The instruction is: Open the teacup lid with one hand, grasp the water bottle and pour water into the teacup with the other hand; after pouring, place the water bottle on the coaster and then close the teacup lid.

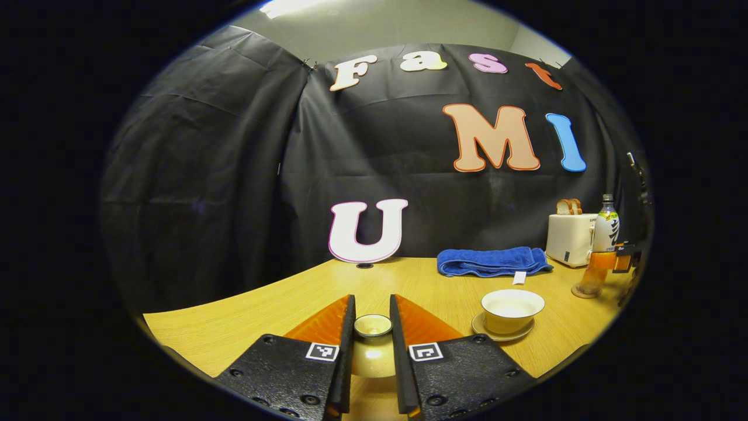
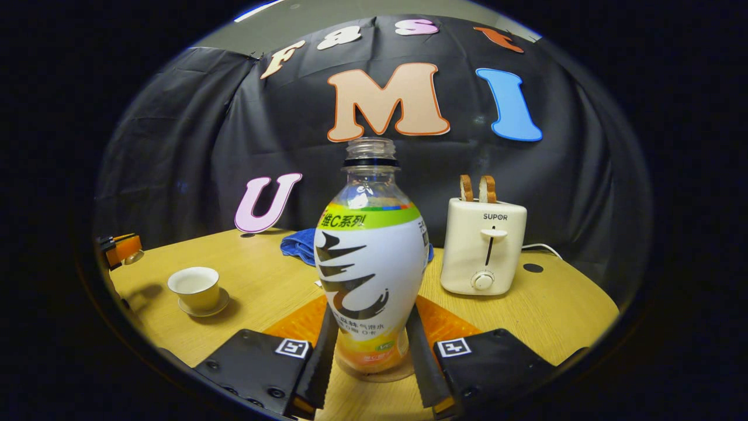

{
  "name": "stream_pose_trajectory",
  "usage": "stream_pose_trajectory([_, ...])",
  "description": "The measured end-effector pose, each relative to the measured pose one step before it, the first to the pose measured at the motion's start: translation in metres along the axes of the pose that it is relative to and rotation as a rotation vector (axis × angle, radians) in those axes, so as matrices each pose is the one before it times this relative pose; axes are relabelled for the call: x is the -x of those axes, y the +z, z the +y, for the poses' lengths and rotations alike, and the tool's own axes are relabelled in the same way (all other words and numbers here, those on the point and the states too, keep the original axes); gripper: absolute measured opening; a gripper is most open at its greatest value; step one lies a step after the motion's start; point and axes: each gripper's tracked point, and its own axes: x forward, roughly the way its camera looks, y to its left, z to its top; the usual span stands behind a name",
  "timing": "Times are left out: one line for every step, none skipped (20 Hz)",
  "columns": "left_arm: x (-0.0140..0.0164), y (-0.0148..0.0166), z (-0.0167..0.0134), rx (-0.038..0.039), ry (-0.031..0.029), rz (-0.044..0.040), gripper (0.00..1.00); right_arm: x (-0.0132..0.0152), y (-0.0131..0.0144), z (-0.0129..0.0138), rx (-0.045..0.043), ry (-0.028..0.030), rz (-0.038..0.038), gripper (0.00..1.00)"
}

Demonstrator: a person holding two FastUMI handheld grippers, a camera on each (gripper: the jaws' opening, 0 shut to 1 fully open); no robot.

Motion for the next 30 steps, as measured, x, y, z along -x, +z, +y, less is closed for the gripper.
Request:
stream_pose_trajectory([0.00008, -0.00006, -0.00005, -0.00012, 0.00010, 0.00010, 0.29, -0.00001, 0.00011, -0.00023, -0.00092, -0.00092, 0.00177, 0.66])
stream_pose_trajectory([0.00004, -0.00023, 0.00004, 0.00006, -0.00004, -0.00007, 0.29, -0.00071, -0.00020, 0.00067, -0.00591, 0.00319, -0.00002, 0.67])
stream_pose_trajectory([-0.00011, 0.00037, -0.00011, -0.00003, -0.00013, 0.00005, 0.29, -0.00024, -0.00121, -0.00022, -0.00929, -0.00062, 0.00476, 0.73])
stream_pose_trajectory([0.00011, -0.00040, 0.00012, -0.00005, -0.00011, -0.00004, 0.29, 0.00048, -0.00120, -0.00024, -0.00917, 0.00217, 0.00660, 0.72])
stream_pose_trajectory([0.00004, 0.00044, 0.00003, 0.00011, -0.00004, 0.00002, 0.29, -0.00030, -0.00234, 0.00072, -0.00517, 0.00081, 0.00700, 0.76])
stream_pose_trajectory([-0.00027, -0.00047, -0.00002, 0.00001, -0.00004, -0.00005, 0.29, 0.00072, -0.00165, -0.00044, -0.00331, 0.00201, 0.00581, 0.80])
stream_pose_trajectory([-0.00029, 0.00011, -0.00028, -0.00007, 0.00045, -0.00022, 0.29, 0.00146, 0.00109, 0.00074, -0.00521, 0.00466, -0.00352, 0.84])
stream_pose_trajectory([0.00017, -0.00028, 0.00039, -0.00041, -0.00009, 0.00049, 0.29, 0.00142, 0.00027, 0.00058, -0.00262, 0.00125, -0.00196, 0.89])
stream_pose_trajectory([0.00029, 0.00071, -0.00016, 0.00076, -0.00012, -0.00107, 0.29, 0.00318, -0.00006, 0.00148, 0.00005, 0.00238, -0.00268, 0.90])
stream_pose_trajectory([-0.00002, -0.00102, 0.00041, -0.00069, -0.00014, 0.00117, 0.29, 0.00293, -0.00035, 0.00041, 0.00299, 0.00018, -0.00375, 0.92])
stream_pose_trajectory([0.00001, 0.00080, -0.00047, 0.00081, 0.00003, -0.00118, 0.29, 0.00520, 0.00080, 0.00108, 0.00716, 0.00170, -0.00843, 0.90])
stream_pose_trajectory([-0.00048, -0.00047, -0.00008, -0.00082, -0.00005, 0.00128, 0.29, 0.00489, 0.00125, 0.00080, 0.00824, -0.00212, -0.01142, 0.90])
stream_pose_trajectory([0.00039, 0.00048, -0.00009, 0.00096, -0.00114, -0.00099, 0.29, 0.00621, 0.00121, 0.00065, 0.00237, -0.00162, -0.01236, 0.95])
stream_pose_trajectory([0.00018, -0.00005, -0.00075, 0.00039, -0.00422, 0.00087, 0.29, 0.00736, -0.00012, -0.00007, -0.00407, -0.00611, -0.01066, 0.98])
stream_pose_trajectory([0.00066, 0.00018, -0.00046, -0.00007, -0.00492, -0.00128, 0.29, 0.00912, 0.00162, -0.00144, -0.00368, -0.01350, -0.01261, 0.95])
stream_pose_trajectory([-0.00079, -0.00002, -0.00100, 0.00101, -0.00783, -0.00075, 0.29, 0.01044, 0.00199, -0.00219, -0.00136, -0.01909, -0.02316, 0.95])
stream_pose_trajectory([0.00046, 0.00061, -0.00407, 0.00101, -0.02324, -0.00209, 0.29, 0.01103, 0.00506, -0.00112, -0.00099, -0.01252, -0.03225, 0.95])
stream_pose_trajectory([0.00092, 0.00092, -0.00503, -0.00044, -0.03434, -0.00067, 0.29, 0.01130, 0.00486, 0.00102, -0.00222, -0.00624, -0.03395, 0.95])
stream_pose_trajectory([-0.00216, -0.00032, -0.00928, -0.00026, -0.03792, 0.00085, 0.29, 0.00955, 0.00456, -0.00041, -0.00142, -0.00846, -0.03350, 0.92])
stream_pose_trajectory([-0.00876, -0.00062, -0.01475, 0.00150, -0.03859, -0.00226, 0.29, 0.00901, 0.00213, -0.00168, -0.00221, -0.00954, -0.01572, 0.92])
stream_pose_trajectory([-0.00674, 0.00042, -0.00920, 0.00079, -0.03446, -0.00111, 0.29, 0.00718, -0.00411, -0.00092, 0.00236, -0.00321, 0.00983, 0.94])
stream_pose_trajectory([-0.00224, -0.00036, -0.00487, 0.00198, -0.02462, -0.00206, 0.29, 0.00883, 0.00185, -0.00089, -0.00034, -0.00443, -0.00565, 0.94])
stream_pose_trajectory([-0.00472, 0.00007, -0.00579, 0.00000, -0.02545, 0.00183, 0.29, 0.00376, 0.00003, -0.00302, 0.00077, -0.01480, 0.00393, 0.94])
stream_pose_trajectory([-0.00348, 0.00028, -0.01012, 0.00190, -0.03947, -0.00318, 0.28, 0.00564, 0.00057, -0.00368, 0.00111, -0.01827, -0.00259, 0.92])
stream_pose_trajectory([-0.00482, 0.00043, -0.01338, 0.00127, -0.04905, -0.00083, 0.28, 0.00488, 0.00186, -0.00272, 0.00032, -0.01756, -0.00403, 0.92])
stream_pose_trajectory([-0.00541, -0.00035, -0.01140, 0.00157, -0.04580, 0.00085, 0.28, 0.00523, -0.00086, -0.00118, 0.00154, -0.01318, 0.00134, 0.92])
stream_pose_trajectory([-0.00558, 0.00019, -0.00896, 0.00263, -0.03451, -0.00059, 0.28, 0.00278, 0.00032, -0.00213, 0.00010, -0.01568, 0.00016, 0.94])
stream_pose_trajectory([-0.00516, -0.00125, -0.00587, -0.00017, -0.02521, 0.00305, 0.28, 0.00293, 0.00025, -0.00419, 0.00051, -0.01914, -0.00091, 0.92])
stream_pose_trajectory([-0.00532, -0.00031, -0.00575, 0.00013, -0.01925, 0.00167, 0.28, 0.00175, -0.00014, -0.00341, 0.00132, -0.01883, 0.00001, 0.92])
stream_pose_trajectory([-0.00522, 0.00032, -0.00726, 0.00118, -0.02427, -0.00153, 0.28, 0.00138, 0.00048, -0.00319, 0.00041, -0.01662, -0.00128, 0.92])
